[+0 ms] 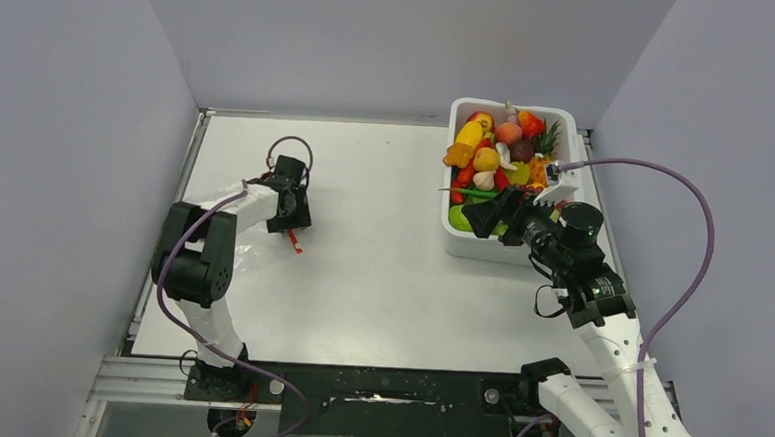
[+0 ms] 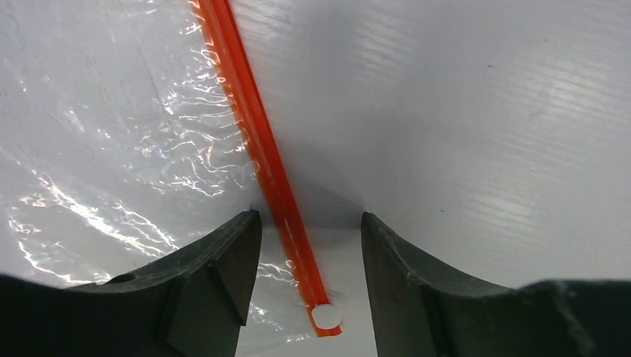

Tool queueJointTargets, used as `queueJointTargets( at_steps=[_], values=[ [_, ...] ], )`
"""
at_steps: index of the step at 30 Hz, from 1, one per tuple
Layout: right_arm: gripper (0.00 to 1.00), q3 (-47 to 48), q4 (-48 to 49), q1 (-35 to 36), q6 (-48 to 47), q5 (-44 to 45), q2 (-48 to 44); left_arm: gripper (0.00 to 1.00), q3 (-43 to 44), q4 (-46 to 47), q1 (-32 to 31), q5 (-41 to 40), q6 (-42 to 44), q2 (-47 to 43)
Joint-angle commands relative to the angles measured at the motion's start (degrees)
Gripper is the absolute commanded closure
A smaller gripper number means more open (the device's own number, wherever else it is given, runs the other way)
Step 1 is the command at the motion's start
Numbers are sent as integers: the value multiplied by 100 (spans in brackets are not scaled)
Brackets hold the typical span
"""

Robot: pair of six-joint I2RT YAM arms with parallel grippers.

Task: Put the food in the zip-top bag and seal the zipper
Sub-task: Pick up the zipper food storage bag at the center of the board.

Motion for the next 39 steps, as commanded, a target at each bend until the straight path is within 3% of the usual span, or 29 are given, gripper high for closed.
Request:
queueJointTargets(
  at_steps=[1, 15, 21, 32, 35, 39],
  values=[
    [1, 90, 346, 84, 73, 135, -12, 51, -150, 323, -283, 369, -2, -82],
    [1, 35, 292, 146, 137, 241, 32, 78, -464, 509, -1222, 430, -108, -295],
    [1, 23, 252, 166, 174, 268, 41, 100, -507, 550, -1527, 460, -151, -582],
    [1, -60, 373, 289, 455, 224, 204, 100, -951, 908, -1725, 996, -98, -1692],
    [6, -77, 490, 339, 561, 203, 304, 100, -1164, 1057, -1735, 1121, -127, -2100],
    [22, -110, 743, 524, 763, 115, 607, 100, -1475, 1268, -1747, 1358, -155, -2622]
  ],
)
